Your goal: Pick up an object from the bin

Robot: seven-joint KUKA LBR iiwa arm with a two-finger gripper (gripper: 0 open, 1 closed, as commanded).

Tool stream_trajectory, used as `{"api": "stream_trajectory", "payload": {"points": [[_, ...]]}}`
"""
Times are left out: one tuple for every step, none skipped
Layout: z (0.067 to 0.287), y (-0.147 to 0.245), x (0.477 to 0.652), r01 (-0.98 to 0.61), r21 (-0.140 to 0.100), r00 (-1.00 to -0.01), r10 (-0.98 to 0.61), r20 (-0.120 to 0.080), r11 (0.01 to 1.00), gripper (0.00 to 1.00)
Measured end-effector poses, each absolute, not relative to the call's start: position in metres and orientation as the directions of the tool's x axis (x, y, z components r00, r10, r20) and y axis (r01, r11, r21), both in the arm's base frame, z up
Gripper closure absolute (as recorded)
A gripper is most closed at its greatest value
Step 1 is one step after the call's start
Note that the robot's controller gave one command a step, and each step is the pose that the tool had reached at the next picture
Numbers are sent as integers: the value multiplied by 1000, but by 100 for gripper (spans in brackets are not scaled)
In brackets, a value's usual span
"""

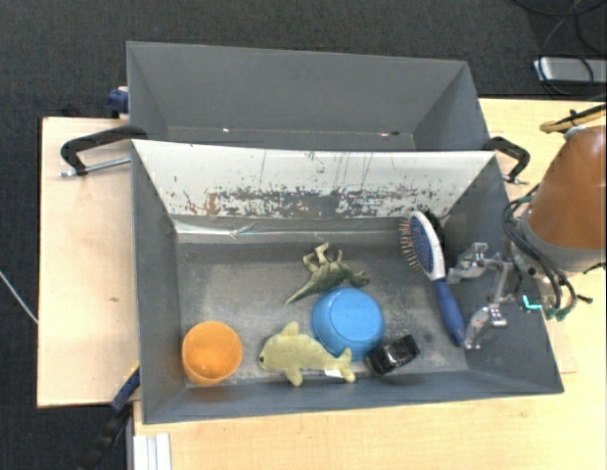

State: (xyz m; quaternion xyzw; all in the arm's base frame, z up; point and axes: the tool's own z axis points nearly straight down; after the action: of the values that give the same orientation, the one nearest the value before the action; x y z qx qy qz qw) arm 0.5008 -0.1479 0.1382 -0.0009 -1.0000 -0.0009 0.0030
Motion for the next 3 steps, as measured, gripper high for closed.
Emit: {"api": "stream_trajectory", "payload": {"points": [[75,-76,523,-307,4,-952,-307,0,952,0],[74,-15,513,-360,-3,-933,-360,-11,933,0],[80,37,500,-329,3,-944,-329,-1,944,0]]}}
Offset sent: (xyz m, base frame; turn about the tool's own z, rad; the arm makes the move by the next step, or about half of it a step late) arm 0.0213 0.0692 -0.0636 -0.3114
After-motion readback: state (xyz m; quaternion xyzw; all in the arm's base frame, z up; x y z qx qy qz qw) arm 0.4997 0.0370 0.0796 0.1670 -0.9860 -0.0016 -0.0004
